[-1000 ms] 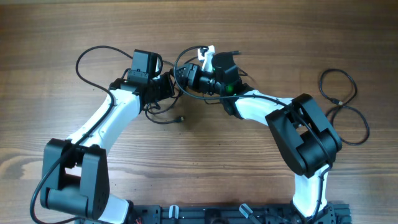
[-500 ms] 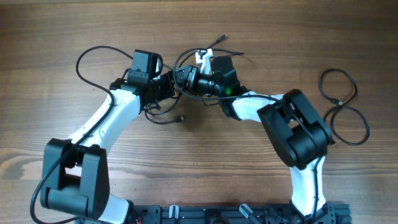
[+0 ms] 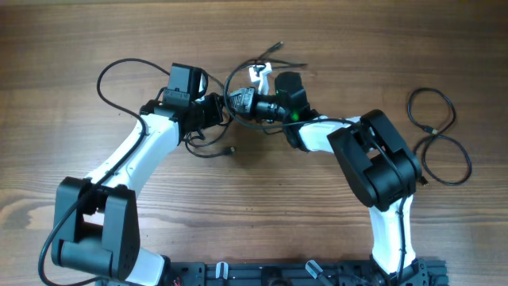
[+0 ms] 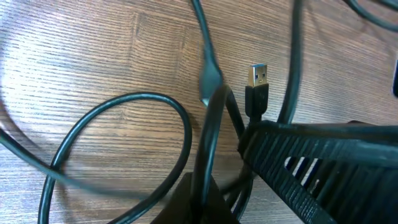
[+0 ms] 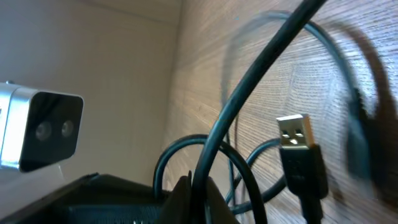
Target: Untangle cables
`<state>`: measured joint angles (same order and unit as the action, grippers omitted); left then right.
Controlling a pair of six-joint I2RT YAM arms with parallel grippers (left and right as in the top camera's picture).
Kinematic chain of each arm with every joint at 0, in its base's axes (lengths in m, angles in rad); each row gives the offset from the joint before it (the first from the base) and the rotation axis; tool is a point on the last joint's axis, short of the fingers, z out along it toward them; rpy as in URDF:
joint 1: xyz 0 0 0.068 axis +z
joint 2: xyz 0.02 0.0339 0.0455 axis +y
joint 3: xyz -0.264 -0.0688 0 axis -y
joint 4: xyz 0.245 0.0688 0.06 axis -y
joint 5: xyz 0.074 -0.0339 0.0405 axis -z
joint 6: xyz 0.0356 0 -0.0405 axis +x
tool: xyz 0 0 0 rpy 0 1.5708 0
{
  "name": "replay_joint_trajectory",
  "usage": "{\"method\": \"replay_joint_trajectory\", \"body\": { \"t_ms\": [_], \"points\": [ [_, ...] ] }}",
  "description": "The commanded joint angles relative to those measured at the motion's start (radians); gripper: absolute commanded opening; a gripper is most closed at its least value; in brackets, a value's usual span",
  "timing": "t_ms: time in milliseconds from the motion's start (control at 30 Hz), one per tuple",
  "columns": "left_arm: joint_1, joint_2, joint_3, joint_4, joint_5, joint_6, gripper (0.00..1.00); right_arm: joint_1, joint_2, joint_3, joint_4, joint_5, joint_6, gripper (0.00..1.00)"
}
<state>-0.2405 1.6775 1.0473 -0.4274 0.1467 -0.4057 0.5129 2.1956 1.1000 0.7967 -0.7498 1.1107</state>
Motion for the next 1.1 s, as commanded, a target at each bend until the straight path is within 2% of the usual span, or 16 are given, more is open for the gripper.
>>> {"method": "replay_joint_trajectory", "body": {
  "t_ms": [0,100,233,267,433,700,867,933,1067],
  "points": [
    [0.006,0.006,0.011,-0.002,0.008,0.008,0.04,-0.013,0.010,0.004,0.002,-0.071,-0.021,0.04],
    [0.021,0.006,0.011,-0.008,0.008,0.008,0.04,-0.035,0.007,0.004,0.003,-0.131,-0.093,0.04],
    [0.063,0.006,0.011,-0.022,0.008,0.008,0.04,-0.095,0.003,0.004,0.066,-0.273,-0.038,0.04],
    [0.084,0.006,0.011,-0.026,0.008,0.008,0.04,-0.135,0.003,0.004,0.167,-0.388,0.072,0.04],
    [0.108,0.006,0.011,-0.035,0.007,0.008,0.04,-0.261,0.003,0.004,0.406,-0.615,0.339,0.04],
    [0.108,0.006,-0.018,-0.048,-0.192,-0.025,0.04,-0.493,0.003,0.004,0.449,-0.657,0.597,0.04],
    [0.130,0.006,-0.022,-0.072,-0.348,-0.037,0.04,-0.615,0.003,0.004,0.497,-0.814,0.564,0.04],
    [0.161,0.006,-0.022,-0.079,-0.412,-0.095,0.04,-0.666,0.003,0.004,0.508,-0.867,0.573,0.04],
    [0.241,0.006,-0.023,-0.062,-0.422,-0.175,0.04,-0.743,0.003,-0.003,0.509,-0.872,0.571,0.04]
  ]
}}
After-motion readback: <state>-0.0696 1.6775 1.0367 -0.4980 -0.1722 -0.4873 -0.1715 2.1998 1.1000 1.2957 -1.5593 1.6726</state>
